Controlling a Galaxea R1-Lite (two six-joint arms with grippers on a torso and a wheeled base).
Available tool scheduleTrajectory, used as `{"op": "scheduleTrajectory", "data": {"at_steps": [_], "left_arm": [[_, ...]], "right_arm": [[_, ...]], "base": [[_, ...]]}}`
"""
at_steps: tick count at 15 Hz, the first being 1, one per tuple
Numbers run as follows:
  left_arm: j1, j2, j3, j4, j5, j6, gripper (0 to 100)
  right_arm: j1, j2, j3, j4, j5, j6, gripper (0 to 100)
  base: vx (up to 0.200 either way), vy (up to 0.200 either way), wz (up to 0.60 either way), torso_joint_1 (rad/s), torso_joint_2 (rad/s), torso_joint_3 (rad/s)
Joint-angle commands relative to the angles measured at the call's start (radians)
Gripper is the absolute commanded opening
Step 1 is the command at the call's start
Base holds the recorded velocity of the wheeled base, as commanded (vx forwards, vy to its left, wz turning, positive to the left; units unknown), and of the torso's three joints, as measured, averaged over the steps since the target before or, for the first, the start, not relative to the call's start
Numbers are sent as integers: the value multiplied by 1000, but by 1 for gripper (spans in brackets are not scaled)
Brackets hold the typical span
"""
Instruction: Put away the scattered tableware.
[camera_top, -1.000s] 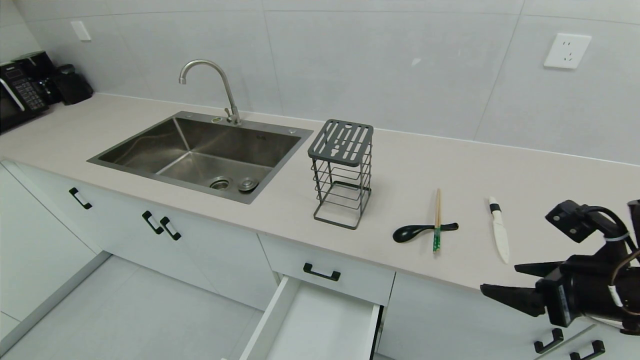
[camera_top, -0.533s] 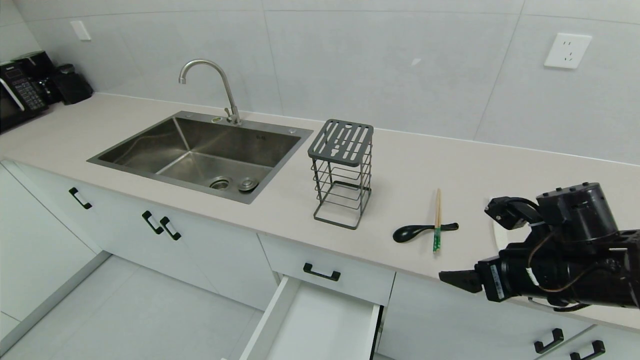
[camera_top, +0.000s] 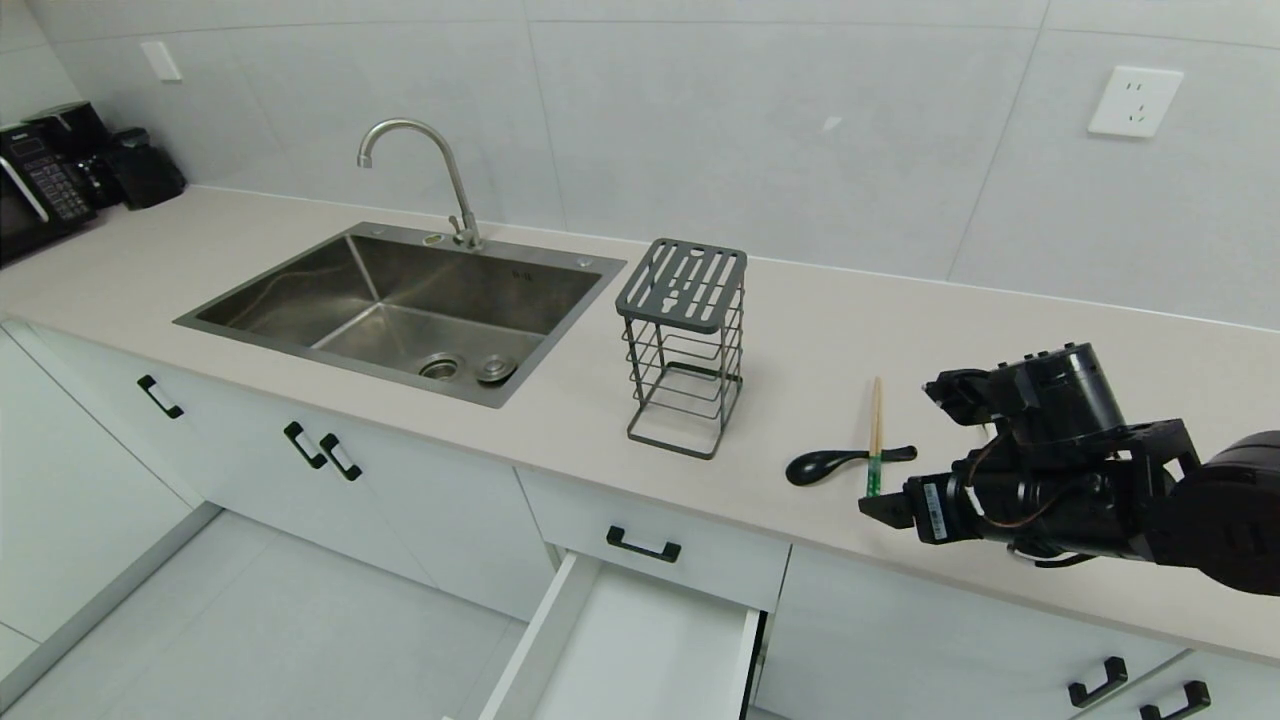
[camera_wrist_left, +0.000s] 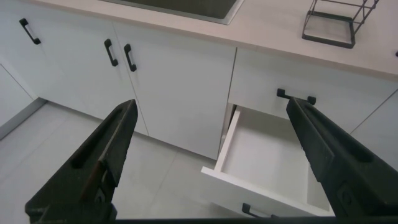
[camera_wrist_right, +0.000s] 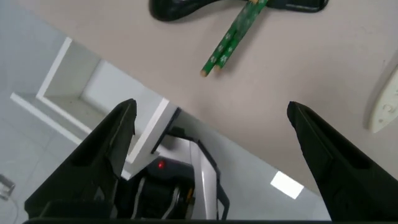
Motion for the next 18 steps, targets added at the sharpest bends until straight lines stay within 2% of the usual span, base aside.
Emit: {"op": "scheduleTrajectory", "data": {"at_steps": [1,7,13,18], "left_arm": [[0,1,0,0,0,0,100],[0,1,0,0,0,0,100],[0,1,0,0,0,0,100],[0,1,0,0,0,0,100]], "right_arm": [[0,48,-31,0,-22,0,100],[0,143,-94,0,-91,-3,100],[-1,264,-206,-2,-93,-3,100],[-15,325,-248,-20,-93,-3,100]], "base": [[0,0,0,0,0,0],[0,0,0,0,0,0],[0,0,0,0,0,0],[0,0,0,0,0,0]]}}
